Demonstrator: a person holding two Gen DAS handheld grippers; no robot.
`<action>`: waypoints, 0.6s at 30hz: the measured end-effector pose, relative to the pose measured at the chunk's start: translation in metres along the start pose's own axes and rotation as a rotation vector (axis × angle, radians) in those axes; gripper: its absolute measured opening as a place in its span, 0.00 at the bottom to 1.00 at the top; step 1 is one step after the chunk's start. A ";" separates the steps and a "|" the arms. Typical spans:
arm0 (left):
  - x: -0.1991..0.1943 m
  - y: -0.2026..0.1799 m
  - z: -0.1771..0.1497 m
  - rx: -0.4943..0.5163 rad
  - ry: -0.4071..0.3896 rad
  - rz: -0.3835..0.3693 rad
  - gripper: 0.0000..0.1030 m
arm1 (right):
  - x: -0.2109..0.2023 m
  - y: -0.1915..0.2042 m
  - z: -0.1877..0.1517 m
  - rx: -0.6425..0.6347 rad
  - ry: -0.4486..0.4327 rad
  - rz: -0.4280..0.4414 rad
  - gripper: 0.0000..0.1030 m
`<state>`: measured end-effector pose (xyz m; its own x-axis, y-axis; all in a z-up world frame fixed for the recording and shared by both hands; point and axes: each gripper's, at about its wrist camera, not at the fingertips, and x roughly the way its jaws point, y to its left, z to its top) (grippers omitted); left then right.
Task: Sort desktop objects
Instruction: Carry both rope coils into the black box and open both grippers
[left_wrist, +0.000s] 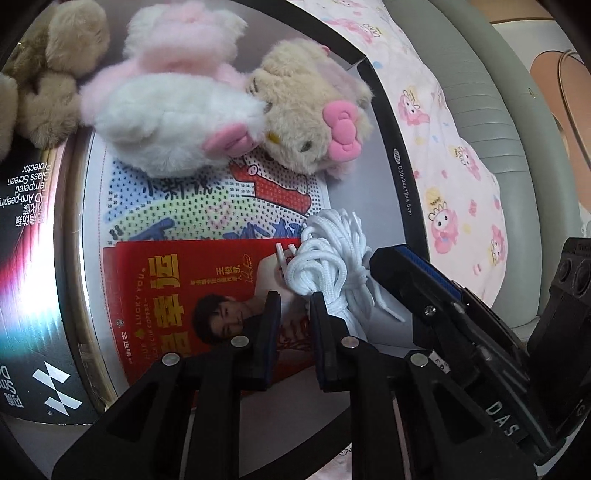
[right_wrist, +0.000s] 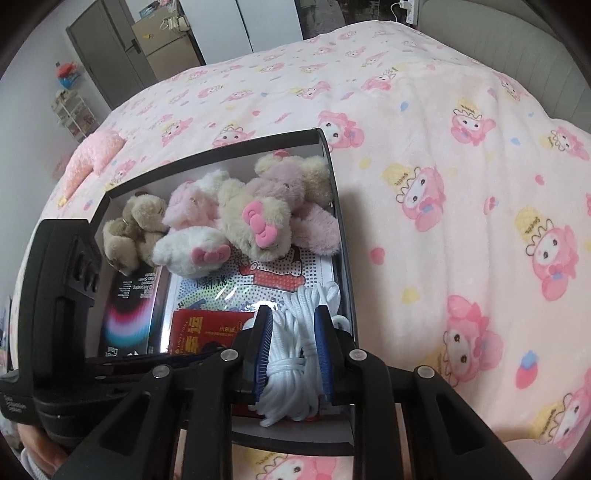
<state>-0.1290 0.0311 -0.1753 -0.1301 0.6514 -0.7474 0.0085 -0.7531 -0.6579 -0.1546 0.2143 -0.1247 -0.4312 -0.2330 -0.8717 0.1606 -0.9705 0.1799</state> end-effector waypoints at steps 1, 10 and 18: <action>-0.005 0.003 -0.001 -0.010 -0.005 -0.012 0.16 | -0.001 0.002 -0.001 -0.006 -0.003 -0.005 0.20; -0.059 0.032 -0.018 -0.023 -0.133 0.042 0.24 | 0.005 0.021 -0.005 -0.087 0.036 0.067 0.21; -0.031 0.021 -0.003 -0.021 -0.112 0.077 0.25 | 0.027 0.039 -0.013 -0.146 0.124 0.010 0.23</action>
<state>-0.1215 -0.0048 -0.1658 -0.2378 0.5767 -0.7816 0.0433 -0.7975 -0.6017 -0.1486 0.1711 -0.1474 -0.3173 -0.2245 -0.9214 0.2957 -0.9466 0.1288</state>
